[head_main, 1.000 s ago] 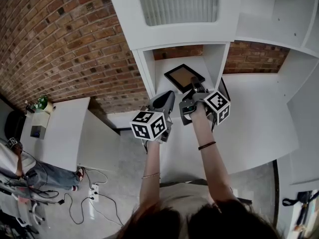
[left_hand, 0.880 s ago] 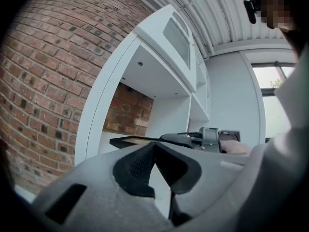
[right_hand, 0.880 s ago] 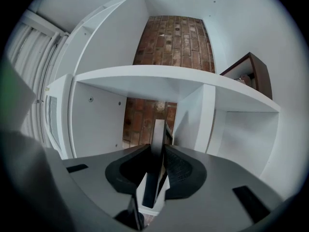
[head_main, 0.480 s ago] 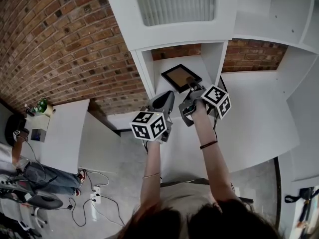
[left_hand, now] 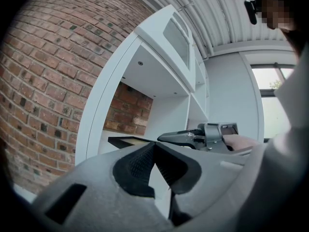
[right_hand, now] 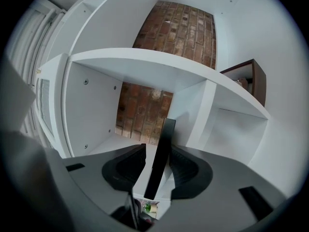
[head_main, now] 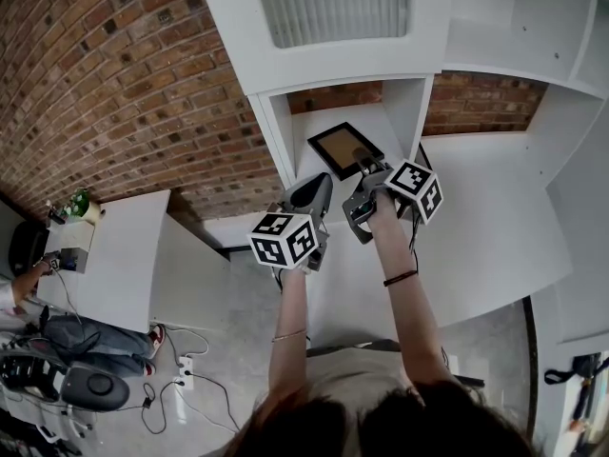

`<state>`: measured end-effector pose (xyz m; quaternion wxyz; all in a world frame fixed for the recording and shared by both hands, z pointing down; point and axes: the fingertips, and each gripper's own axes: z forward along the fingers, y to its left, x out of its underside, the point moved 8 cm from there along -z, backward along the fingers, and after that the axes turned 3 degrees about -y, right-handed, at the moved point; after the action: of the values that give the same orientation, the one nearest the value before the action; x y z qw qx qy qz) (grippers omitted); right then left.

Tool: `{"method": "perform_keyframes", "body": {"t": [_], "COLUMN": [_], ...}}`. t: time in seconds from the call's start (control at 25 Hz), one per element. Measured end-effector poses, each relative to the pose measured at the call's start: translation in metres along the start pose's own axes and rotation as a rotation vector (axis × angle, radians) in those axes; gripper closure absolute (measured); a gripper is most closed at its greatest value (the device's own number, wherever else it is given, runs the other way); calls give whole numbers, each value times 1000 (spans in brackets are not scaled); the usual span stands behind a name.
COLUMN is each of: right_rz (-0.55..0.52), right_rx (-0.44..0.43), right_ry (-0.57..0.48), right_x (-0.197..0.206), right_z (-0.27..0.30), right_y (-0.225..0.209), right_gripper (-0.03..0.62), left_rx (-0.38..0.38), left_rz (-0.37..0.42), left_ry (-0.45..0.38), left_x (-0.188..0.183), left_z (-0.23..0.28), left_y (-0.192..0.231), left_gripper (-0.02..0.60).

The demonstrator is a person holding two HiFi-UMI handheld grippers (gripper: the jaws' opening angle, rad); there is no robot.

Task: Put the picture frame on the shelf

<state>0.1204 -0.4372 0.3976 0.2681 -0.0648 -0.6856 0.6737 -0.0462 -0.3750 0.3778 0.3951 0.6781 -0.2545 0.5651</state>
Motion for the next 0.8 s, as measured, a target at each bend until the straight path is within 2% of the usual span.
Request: {"method": "perform_keyframes", "body": {"t": [0.8], "right_rz": [37], "right_rx": [20], "right_ry": [36], "right_x": [1], "right_z": [-14], "right_y": [-2], "right_gripper": [418], "left_rx": [4], "left_rz": [5], "left_ry": [5], "left_x": [0], "left_z": [-4], "left_y": [-2], "left_gripper": [571]}}
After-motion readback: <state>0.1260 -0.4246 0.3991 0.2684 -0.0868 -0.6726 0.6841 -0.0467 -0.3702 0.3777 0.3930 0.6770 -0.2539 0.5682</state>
